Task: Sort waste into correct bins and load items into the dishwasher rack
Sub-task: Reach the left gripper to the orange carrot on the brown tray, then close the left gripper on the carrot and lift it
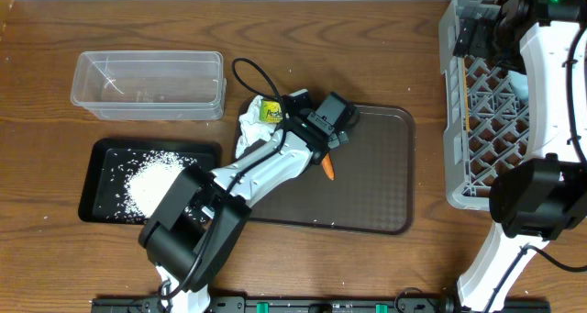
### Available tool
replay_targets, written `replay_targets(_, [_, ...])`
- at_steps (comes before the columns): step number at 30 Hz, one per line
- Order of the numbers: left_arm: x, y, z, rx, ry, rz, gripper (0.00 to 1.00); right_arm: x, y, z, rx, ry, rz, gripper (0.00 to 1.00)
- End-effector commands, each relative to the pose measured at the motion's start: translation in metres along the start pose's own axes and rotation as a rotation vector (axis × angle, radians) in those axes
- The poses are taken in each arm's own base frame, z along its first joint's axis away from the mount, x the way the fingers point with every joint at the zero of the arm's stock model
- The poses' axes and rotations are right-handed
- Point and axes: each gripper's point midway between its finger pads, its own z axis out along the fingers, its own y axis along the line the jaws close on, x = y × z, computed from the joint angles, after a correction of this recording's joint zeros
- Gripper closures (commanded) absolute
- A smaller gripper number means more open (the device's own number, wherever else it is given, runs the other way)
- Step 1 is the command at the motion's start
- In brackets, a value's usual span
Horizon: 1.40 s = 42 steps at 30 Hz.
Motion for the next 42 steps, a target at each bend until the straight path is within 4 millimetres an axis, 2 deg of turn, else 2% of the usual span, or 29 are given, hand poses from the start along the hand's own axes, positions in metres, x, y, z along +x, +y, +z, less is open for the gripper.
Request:
replay_targets(1, [-0.004, -0.004, 0.004, -0.01, -0.036, -0.01, 0.01, -0.002, -0.006, -0.001, 0.015, -0.006, -0.007, 0.01])
replay_targets(4, [-0.001, -0.01, 0.008, 0.004, -0.04, -0.001, 0.05, -0.002, -0.005, -0.001, 0.015, -0.006, -0.007, 0.01])
replay_targets(8, [0.005, -0.015, 0.012, 0.008, -0.049, 0.043, 0.05, -0.002, -0.005, -0.001, 0.015, -0.006, -0.007, 0.01])
replay_targets(17, [0.011, -0.006, 0.024, -0.058, -0.081, 0.094, 0.07, -0.002, -0.005, -0.001, 0.015, -0.006, -0.007, 0.01])
replay_targets(20, [0.012, -0.006, 0.026, -0.061, -0.079, 0.096, 0.11, -0.002, -0.005, -0.001, 0.015, -0.006, -0.008, 0.01])
replay_targets(25, [0.012, -0.005, 0.026, -0.063, -0.082, 0.096, 0.3, -0.002, -0.005, -0.001, 0.015, -0.006, -0.008, 0.01])
replay_targets(31, [0.013, -0.004, 0.025, -0.067, -0.078, 0.099, 0.43, -0.002, -0.005, -0.001, 0.015, -0.006, -0.007, 0.01])
replay_targets(42, [0.03, -0.01, 0.021, -0.063, -0.062, 0.143, 0.56, -0.002, -0.005, -0.001, 0.015, -0.006, -0.008, 0.01])
